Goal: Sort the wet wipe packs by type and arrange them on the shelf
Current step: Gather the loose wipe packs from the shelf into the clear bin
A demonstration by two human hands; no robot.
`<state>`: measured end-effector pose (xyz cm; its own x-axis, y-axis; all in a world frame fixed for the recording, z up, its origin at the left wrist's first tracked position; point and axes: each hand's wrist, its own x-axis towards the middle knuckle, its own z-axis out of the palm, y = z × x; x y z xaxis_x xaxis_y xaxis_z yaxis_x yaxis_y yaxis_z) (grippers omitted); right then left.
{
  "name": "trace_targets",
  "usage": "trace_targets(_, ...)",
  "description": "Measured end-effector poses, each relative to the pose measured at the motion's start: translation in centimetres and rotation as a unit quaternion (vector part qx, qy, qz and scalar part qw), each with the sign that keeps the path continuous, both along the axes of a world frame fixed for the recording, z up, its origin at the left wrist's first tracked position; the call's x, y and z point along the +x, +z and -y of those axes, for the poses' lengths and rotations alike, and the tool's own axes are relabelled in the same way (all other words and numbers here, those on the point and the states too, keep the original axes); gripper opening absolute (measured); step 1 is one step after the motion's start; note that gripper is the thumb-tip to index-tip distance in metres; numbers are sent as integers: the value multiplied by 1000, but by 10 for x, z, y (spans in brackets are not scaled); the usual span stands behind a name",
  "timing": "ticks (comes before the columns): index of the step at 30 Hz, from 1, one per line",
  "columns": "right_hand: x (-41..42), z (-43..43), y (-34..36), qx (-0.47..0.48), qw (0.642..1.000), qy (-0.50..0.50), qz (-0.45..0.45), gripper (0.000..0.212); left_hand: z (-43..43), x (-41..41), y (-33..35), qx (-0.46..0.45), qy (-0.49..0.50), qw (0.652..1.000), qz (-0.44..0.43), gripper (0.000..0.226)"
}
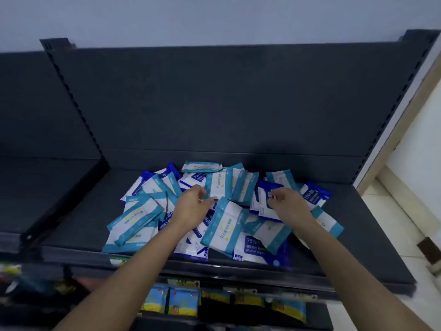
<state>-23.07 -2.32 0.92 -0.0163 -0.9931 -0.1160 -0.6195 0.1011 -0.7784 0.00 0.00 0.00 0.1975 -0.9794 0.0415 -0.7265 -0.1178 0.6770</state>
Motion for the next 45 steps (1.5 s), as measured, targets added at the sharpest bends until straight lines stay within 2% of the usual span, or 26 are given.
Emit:
trace_targets(5, -6, 12, -7, 29, 999, -32, -27, 54, 22, 14, -6, 8, 35, 999, -4, 49)
trace_targets(9, 1, 20, -11, 44, 997, -56, 11, 43, 45, 18, -12, 34, 23, 999, -24, 61)
trace_targets(12, 11, 27, -12, 50, 996, -67, 13, 46, 61, 17, -14, 62, 8, 997, -48, 61)
trace_targets(16, 25, 37, -17, 58, 991, -112, 49, 48, 82, 27, -21, 79, 60, 989, -110, 67)
trace_targets(18, 30, 43, -23, 71, 988, -129, 49, 34, 89, 30, -24, 92, 61, 984, -140, 74)
trace_targets(21, 40, 53, -28, 66, 979, -179, 67, 47, 93, 34, -27, 101, 45, 981, -163, 81)
trace_targets(24, 48, 59, -29, 54, 971, -213, 97, 44, 95, 35, -25, 96, 4, 982, -164, 76)
trace_targets(26, 57, 60, -25, 41, 974, -199, 100, 37, 97, 34, -22, 80, -11, 981, -175, 69)
trace_targets(27, 61, 61, -22, 34, 977, -189, 98, 39, 98, 33, -21, 73, -15, 982, -176, 66)
trace_targets(29, 68, 63, -15, 21, 979, -180, 89, 63, 98, 31, -20, 72, -26, 984, -163, 66)
trace_targets(33, 73, 69, -15, 26, 985, -162, 52, 68, 93, 30, -23, 54, -45, 990, -124, 71)
trace_targets(36, 73, 67, -21, 55, 970, -190, 144, 76, 90, 35, -26, 43, -65, 977, -200, 64)
trace_targets(38, 74, 67, -25, 65, 953, -205, 215, 72, 89, 33, -25, 45, -86, 963, -253, 62)
trace_targets(41, 77, 66, -26, 54, 948, -209, 235, 71, 90, 26, -24, 58, -99, 943, -313, 58)
trace_targets(45, 82, 66, -25, 9, 945, -192, 266, 75, 90, 22, -25, 41, -86, 939, -330, 52)
